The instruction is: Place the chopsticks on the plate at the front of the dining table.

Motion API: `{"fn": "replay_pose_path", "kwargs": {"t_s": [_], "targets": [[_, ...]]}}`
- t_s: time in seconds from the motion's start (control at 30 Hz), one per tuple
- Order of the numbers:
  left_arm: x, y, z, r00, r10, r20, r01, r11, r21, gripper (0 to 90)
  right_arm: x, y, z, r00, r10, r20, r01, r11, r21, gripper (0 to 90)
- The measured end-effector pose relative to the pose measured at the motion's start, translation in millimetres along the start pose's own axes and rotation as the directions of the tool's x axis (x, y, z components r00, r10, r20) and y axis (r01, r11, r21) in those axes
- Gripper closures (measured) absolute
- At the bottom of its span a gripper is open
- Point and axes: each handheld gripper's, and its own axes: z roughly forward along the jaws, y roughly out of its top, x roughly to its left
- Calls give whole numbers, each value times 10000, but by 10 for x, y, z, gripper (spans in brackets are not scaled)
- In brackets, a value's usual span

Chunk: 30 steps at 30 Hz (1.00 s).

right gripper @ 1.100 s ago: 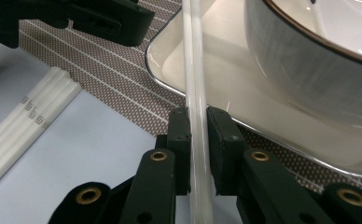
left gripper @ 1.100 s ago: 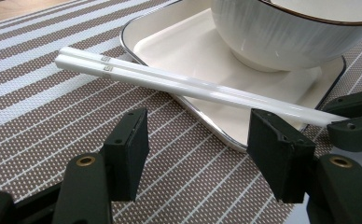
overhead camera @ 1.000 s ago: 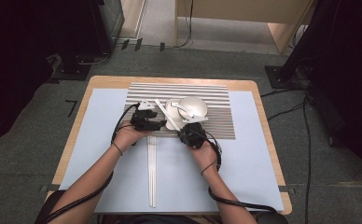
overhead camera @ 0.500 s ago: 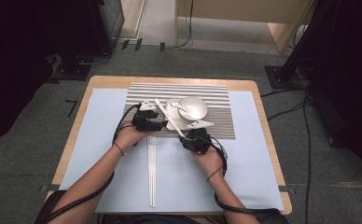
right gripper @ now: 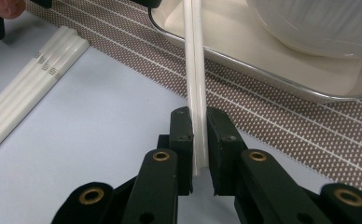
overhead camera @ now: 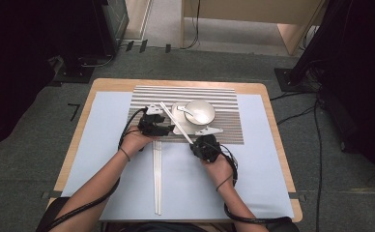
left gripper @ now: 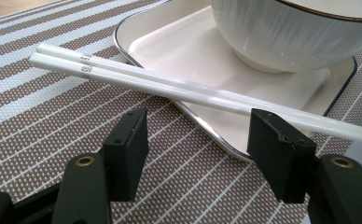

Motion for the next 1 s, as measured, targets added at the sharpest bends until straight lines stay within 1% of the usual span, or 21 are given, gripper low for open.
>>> {"fn": "replay_pose_path", "kwargs": {"t_s": [0.1, 0.17, 0.37, 0.57, 0.67, 0.8, 0.9, 1.0], "targets": [[-5, 6, 20, 10000, -2, -39, 2, 10000, -4, 381, 2, 14, 19, 9999, 90, 72, -90, 10000, -43, 821], [-11, 9, 37, 10000, 67, -66, -67, 10000, 37, 381, 3, 28, 32, 9999, 145, 85, -144, 9999, -71, 821], [-27, 18, 77, 9997, 173, -156, -172, 9998, 73, 380, 52, 69, 57, 9999, 126, -5, -126, 9998, -178, 814], [-32, 49, 106, 9994, 217, -268, -216, 9998, 40, 378, 75, 116, 115, 9997, 257, -30, -258, 9994, -241, 802], [-30, 54, 118, 9992, 264, -309, -263, 9996, 59, 378, 92, 132, 148, 9995, 290, -95, -292, 9993, -228, 769], [-27, 52, 135, 9988, 334, -355, -331, 9994, 111, 378, 124, 143, 169, 9995, 219, -208, -224, 9994, -248, 728], [-37, 60, 147, 9987, 341, -380, -337, 9994, 96, 377, 146, 145, 175, 9995, 154, -280, -161, 9995, -272, 676], [-49, 68, 160, 9985, 390, -391, -386, 9992, 111, 377, 162, 140, 179, 9993, 63, -375, -75, 9995, -304, 651]]}}
